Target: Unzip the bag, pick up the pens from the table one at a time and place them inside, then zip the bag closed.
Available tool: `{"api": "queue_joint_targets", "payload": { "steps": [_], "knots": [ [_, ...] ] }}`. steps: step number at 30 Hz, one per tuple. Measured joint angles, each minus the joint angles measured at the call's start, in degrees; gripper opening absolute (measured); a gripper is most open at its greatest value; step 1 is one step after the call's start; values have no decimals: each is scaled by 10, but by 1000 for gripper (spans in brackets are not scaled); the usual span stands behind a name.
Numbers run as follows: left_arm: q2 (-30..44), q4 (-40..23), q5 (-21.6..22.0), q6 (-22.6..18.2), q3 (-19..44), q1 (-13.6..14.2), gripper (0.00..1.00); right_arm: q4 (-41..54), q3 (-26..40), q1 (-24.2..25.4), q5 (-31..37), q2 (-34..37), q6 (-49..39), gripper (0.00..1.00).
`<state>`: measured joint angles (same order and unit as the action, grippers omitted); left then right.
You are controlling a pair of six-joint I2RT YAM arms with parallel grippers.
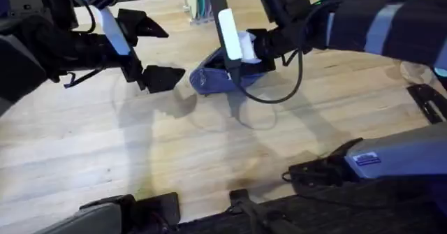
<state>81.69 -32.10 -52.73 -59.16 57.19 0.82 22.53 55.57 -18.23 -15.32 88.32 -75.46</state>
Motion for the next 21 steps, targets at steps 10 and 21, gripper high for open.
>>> {"api": "queue_joint_targets", "payload": {
  "steps": [10, 21],
  "knots": [
    [0, 0, 0, 0, 0, 0, 993, -26, 9, -8, 11, 14, -9, 993],
    [0, 0, 0, 0, 0, 0, 994, -24, 9, -8, 12, 14, -6, 998]
  ]
}}
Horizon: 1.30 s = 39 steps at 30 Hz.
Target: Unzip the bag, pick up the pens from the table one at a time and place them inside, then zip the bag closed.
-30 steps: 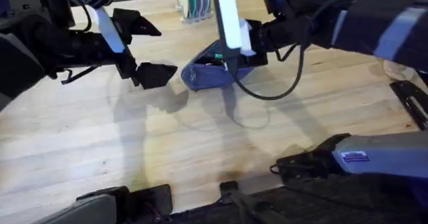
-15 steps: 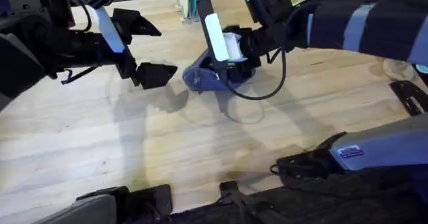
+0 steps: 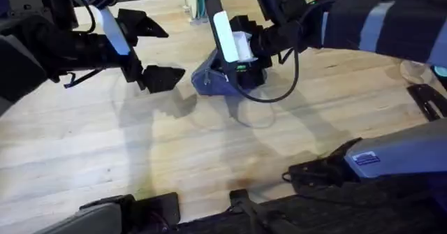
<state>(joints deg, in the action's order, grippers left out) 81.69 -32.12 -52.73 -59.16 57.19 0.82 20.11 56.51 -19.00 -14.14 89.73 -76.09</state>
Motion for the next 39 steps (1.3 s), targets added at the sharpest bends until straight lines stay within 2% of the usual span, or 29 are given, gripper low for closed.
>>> {"api": "queue_joint_targets", "payload": {
  "steps": [5, 10, 16, 20, 26, 31, 39],
  "knots": [
    [0, -1, 10, 0, 0, 0, 994, 7, 0, 0, 5, -12, 27, 997],
    [0, -3, 25, -2, 0, 0, 994, 9, 0, 0, 8, -59, 66, 998],
    [0, -21, 44, -34, 0, 0, 993, 9, 0, -1, 8, -138, 138, 997],
    [0, -36, 61, -61, 0, 0, 993, 10, 0, -1, 8, -194, 226, 997],
    [0, -62, 77, -129, 0, 0, 993, 13, 0, -1, 5, -274, 426, 998],
    [21, -62, 78, -173, 0, 0, 993, 19, 0, -1, 2, -327, 639, 998],
    [80, -57, 73, -234, 0, 0, 993, 118, 0, -1, -16, -350, 1008, 998]
  ]
}}
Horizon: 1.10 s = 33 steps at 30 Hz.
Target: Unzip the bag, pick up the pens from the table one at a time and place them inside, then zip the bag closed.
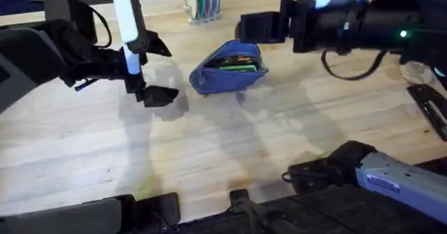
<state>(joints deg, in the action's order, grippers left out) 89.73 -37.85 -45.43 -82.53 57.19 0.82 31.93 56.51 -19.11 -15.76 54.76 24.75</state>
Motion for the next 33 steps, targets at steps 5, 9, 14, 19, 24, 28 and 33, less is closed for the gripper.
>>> {"api": "queue_joint_targets", "payload": {
  "steps": [5, 9, 14, 19, 24, 28, 33],
  "knots": [
    [33, 2, 0, -12, 0, 0, 993, 55, 0, 0, -23, 10, 169, 998],
    [60, 1, 0, -14, 0, 0, 992, 64, 0, -13, -28, 33, 216, 998],
    [72, 1, 0, -15, 0, 0, 993, 63, 0, -57, -27, 59, 231, 998],
    [72, 1, 0, -15, 0, 0, 993, 59, 0, -115, 7, 88, 233, 970],
    [72, -2, 0, -15, 0, 0, 993, 21, 0, -163, 66, 123, 233, 986],
    [72, -1, 0, -15, 0, 0, 994, -3, 0, -189, 98, 153, 235, 997],
    [72, -1, 0, -15, 0, 0, 994, -36, 0, -204, 114, 202, 235, 997]
  ]
}}
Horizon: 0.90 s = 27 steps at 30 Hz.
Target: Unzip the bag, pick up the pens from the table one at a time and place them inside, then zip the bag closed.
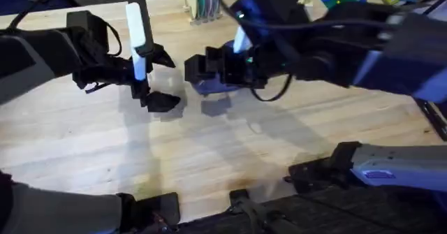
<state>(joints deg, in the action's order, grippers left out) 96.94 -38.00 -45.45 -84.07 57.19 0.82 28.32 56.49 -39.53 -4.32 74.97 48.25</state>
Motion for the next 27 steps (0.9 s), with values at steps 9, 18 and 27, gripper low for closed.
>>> {"api": "queue_joint_targets", "payload": {
  "steps": [9, 18, 27],
  "knots": [
    [0, 0, 0, 0, 0, 0, 993, -94, 0, -2, 13, 76, 0, 998],
    [0, 0, 0, 0, 0, 0, 993, -167, 0, -2, 46, 135, 2, 997],
    [0, 0, 0, 0, 0, 0, 993, -195, 0, -2, 69, 161, 5, 774]
  ]
}}
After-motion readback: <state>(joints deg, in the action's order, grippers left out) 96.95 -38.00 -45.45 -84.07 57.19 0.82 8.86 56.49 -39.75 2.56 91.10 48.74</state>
